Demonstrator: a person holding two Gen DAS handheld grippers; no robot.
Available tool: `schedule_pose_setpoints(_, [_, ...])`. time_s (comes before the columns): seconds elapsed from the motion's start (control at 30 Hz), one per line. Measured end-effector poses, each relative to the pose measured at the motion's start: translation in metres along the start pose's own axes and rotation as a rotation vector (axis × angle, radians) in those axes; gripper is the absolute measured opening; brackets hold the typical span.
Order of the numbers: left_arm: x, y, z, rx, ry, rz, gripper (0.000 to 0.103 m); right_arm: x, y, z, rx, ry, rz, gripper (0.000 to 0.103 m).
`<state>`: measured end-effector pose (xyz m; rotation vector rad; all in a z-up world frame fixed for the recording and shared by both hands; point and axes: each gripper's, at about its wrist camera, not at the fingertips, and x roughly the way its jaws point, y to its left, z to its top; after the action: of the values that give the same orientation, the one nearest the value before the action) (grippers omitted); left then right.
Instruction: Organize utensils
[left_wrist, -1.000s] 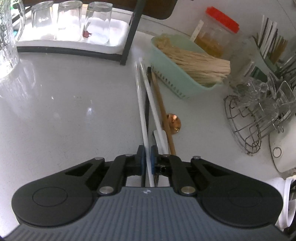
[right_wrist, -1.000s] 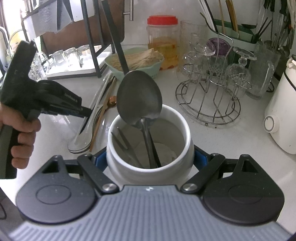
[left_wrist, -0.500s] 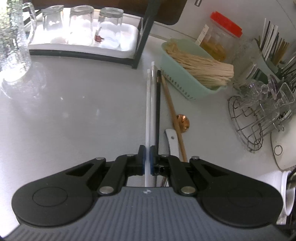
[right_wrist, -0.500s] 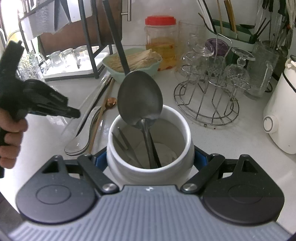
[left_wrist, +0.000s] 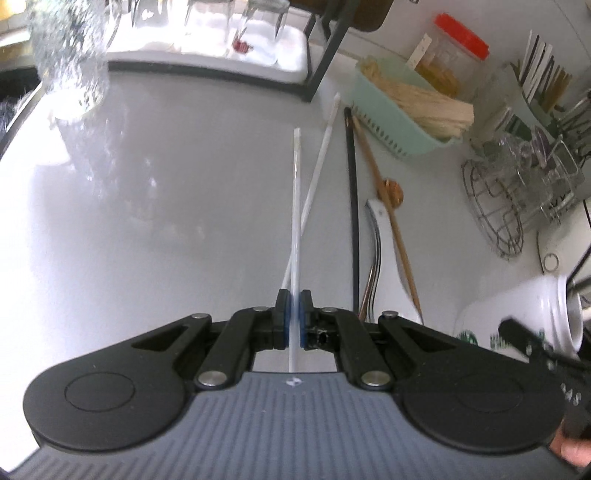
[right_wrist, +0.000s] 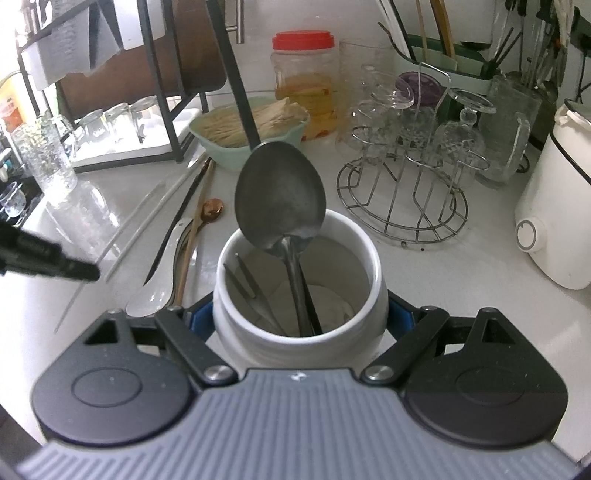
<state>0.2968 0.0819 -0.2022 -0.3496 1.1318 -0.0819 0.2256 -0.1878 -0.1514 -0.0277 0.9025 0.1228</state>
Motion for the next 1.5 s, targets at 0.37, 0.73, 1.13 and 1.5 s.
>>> schedule_pose_setpoints(0.37, [-0.011,0.022,-0.023,0.039,0.060,-0.007,0.005,-0.003,0.011,-0.003,0.015,0.008,-0.015,0.091])
schedule_pose_setpoints(0.73, [-0.014,0.047,-0.025,0.041,0.064,-0.008,0.006,-0.007,0.035,-0.008,-0.001,0.036,-0.001,0.091])
schedule_pose_setpoints(1.13, [-0.004,0.051,0.013,0.074,0.017,-0.019,0.016,-0.002,0.043,-0.003,0.041,0.044,-0.040,0.091])
schedule_pose_setpoints(1.5, [0.023,0.028,0.056,0.186,-0.019,0.022,0.016,0.002,0.047,0.000,0.069,0.057,-0.068,0.091])
